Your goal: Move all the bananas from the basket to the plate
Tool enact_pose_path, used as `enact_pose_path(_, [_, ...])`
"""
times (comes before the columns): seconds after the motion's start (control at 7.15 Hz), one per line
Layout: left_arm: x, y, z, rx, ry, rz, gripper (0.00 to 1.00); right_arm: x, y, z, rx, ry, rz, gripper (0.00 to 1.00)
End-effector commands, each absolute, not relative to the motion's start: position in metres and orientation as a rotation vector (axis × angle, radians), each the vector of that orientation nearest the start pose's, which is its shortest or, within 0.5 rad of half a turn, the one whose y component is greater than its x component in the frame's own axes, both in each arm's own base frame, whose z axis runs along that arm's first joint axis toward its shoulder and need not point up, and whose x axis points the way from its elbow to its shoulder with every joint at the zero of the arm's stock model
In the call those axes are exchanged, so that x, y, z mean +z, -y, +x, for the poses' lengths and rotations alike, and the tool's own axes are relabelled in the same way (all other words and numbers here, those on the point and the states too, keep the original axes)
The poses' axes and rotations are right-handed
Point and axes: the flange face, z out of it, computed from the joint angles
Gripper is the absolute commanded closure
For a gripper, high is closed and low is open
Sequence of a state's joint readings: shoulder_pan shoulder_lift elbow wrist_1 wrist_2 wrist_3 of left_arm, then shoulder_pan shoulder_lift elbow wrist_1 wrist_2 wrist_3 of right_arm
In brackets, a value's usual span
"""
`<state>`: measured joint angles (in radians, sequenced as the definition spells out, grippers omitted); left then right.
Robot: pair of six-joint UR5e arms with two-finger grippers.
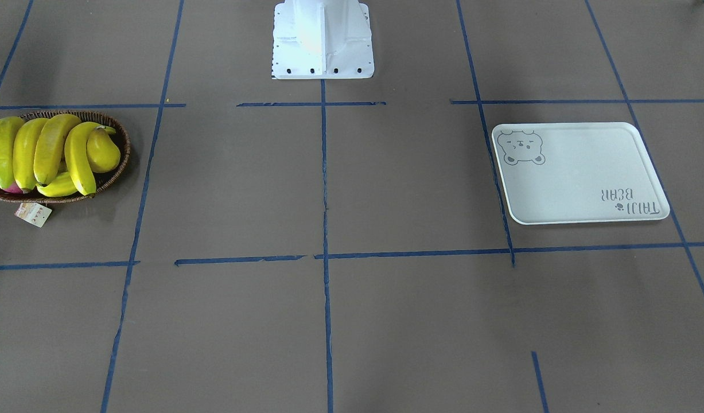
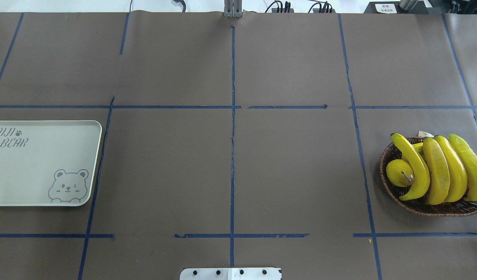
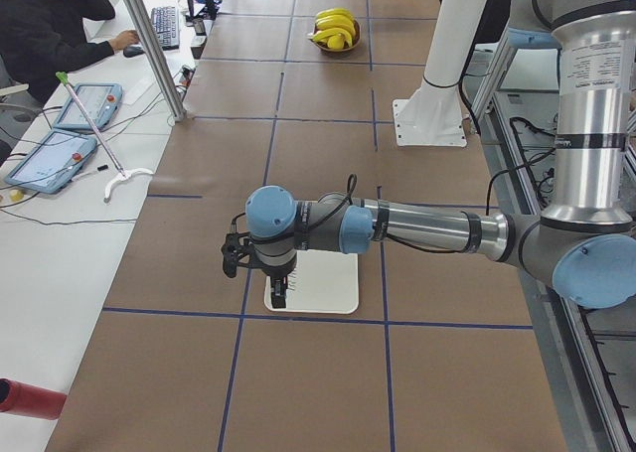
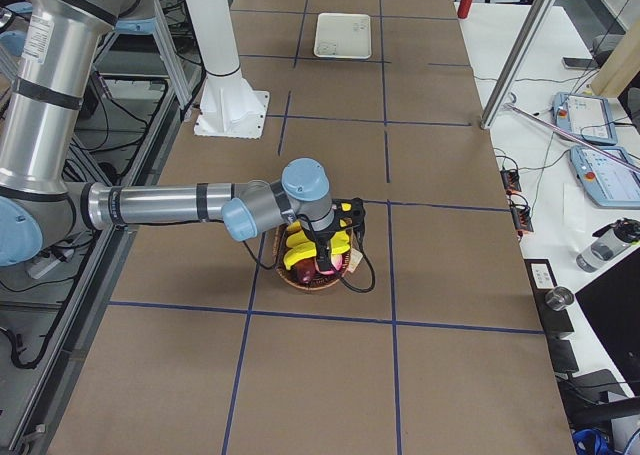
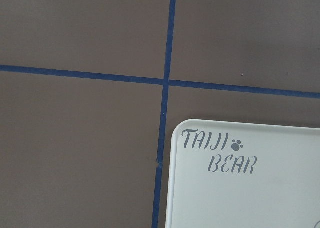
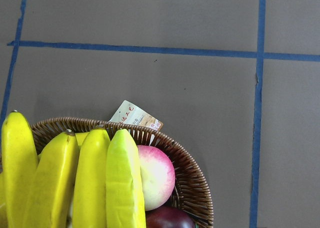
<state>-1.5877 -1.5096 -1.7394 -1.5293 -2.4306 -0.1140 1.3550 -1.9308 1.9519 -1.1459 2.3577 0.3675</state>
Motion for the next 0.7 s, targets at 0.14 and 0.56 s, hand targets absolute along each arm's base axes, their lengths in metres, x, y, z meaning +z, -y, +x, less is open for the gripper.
enact_pose_path(0.14, [0.604,0.465,-0.065,-0.089,-0.867,0.028,0.00,0.556,0.355,-0.063,-0.028,0.890,0.109,0.01])
enact_pose_path(0.56, [0.603,0.465,-0.065,-0.086,-0.867,0.031,0.00,0.555,0.348,-0.084,-0.012,0.844,0.125,0.01])
